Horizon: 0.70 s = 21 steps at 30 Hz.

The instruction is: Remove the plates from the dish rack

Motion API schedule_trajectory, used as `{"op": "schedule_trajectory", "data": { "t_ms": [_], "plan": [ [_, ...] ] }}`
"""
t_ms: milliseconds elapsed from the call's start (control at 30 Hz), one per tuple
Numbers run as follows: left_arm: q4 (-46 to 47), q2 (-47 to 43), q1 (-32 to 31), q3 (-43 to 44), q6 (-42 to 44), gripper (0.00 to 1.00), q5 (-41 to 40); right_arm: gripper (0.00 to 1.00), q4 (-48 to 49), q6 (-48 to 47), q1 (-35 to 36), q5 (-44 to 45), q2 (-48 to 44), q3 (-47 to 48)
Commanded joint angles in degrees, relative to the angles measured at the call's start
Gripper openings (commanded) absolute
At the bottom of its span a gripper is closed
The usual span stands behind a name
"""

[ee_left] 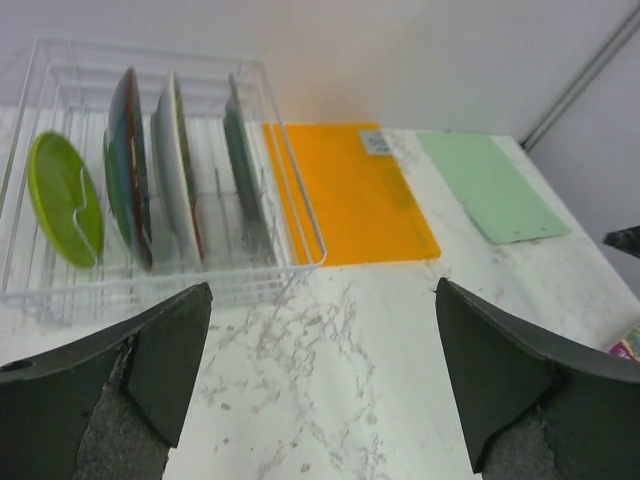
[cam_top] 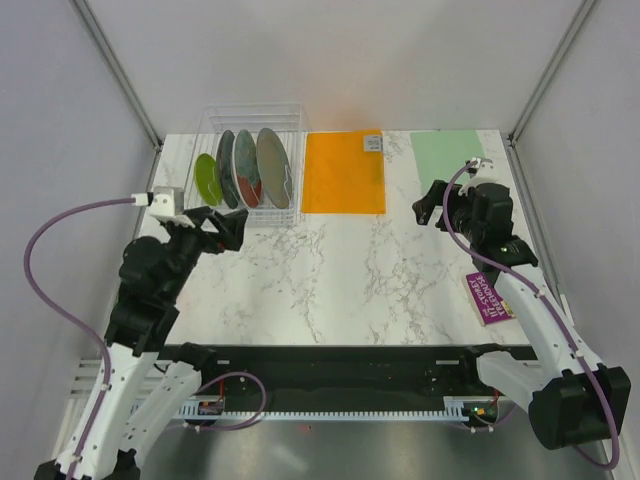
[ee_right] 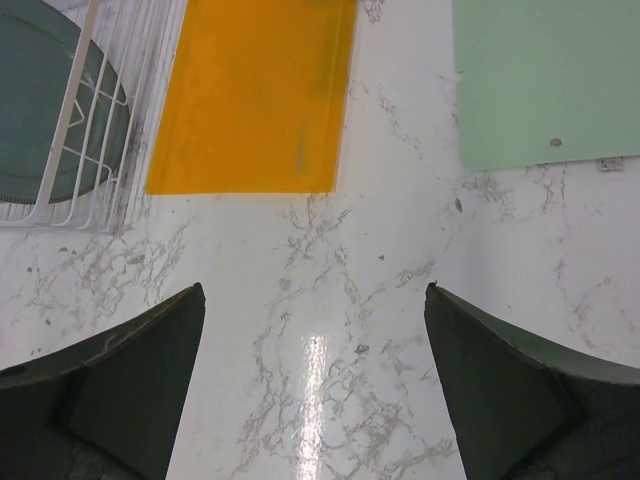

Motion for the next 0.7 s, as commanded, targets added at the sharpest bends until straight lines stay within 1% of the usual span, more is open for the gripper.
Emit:
{"op": "schedule_trajectory", "data": {
  "t_ms": [0, 133, 200, 233, 267, 333, 367, 400, 467, 500, 567, 600, 633, 667],
  "plan": [
    [-8.4, 7.1, 0.1, 3.8, -5.6, 1.00, -8.6, 0.98, -2.2, 1.6, 0.1, 0.6, 0.6, 0.4],
    [-8.1, 11.3, 0.0, 5.2, -5.4, 1.00, -8.3, 0.98, -2.9, 4.6, 0.1, 5.5, 0.0, -0.8],
    [-7.7, 13.9, 0.1, 6.8, -7.6, 1.00, -11.8, 0.98, -2.7, 6.2, 0.1, 9.6, -0.2, -1.4],
    [-7.2, 15.1, 0.3, 7.5, -6.7, 1.00, -11.6, 0.98, -2.6, 6.9, 0.1, 10.8, 0.0, -1.4],
    [-4.9, 16.6, 0.5, 8.9, -5.0, 1.00, -8.8, 0.98, -2.7, 7.0, 0.0, 11.9, 0.9, -1.1],
    [-3.2, 22.1, 0.7, 10.6, -2.3, 1.00, -6.9, 0.98, -2.9, 6.0, 0.1, 11.3, 2.4, 0.3],
    [-2.8, 24.2, 0.7, 13.3, -2.0, 1.00, -6.8, 0.98, -3.3, 5.5, 0.1, 11.3, 3.7, 0.8],
    [-2.7, 28.3, 0.7, 14.6, -2.0, 1.00, -7.1, 0.98, -3.6, 5.4, 0.1, 11.3, 4.2, 1.4],
    [-0.8, 31.3, 0.6, 16.5, -1.7, 0.99, -7.5, 0.98, -3.6, 4.8, 0.0, 10.8, 5.2, 1.6],
    [3.5, 32.7, 0.6, 16.5, -1.3, 0.97, -7.2, 0.98, -3.6, 4.5, 0.0, 10.9, 5.3, 1.7],
    [8.0, 36.7, 0.6, 16.3, -0.1, 0.95, -7.1, 0.98, -3.6, 3.7, 0.1, 10.7, 5.9, 2.0],
    [10.3, 38.2, 0.6, 16.9, 0.0, 0.94, -8.0, 0.98, -3.6, 3.0, 0.0, 10.8, 6.1, 2.1],
    [10.9, 42.0, 0.6, 18.6, 0.4, 0.93, -11.2, 0.98, -3.8, 2.6, 0.0, 11.1, 6.2, 2.2],
    [11.1, 43.9, 0.5, 19.7, 0.5, 0.93, -12.9, 0.98, -3.8, 2.3, 0.0, 11.2, 6.4, 2.3]
  ]
}}
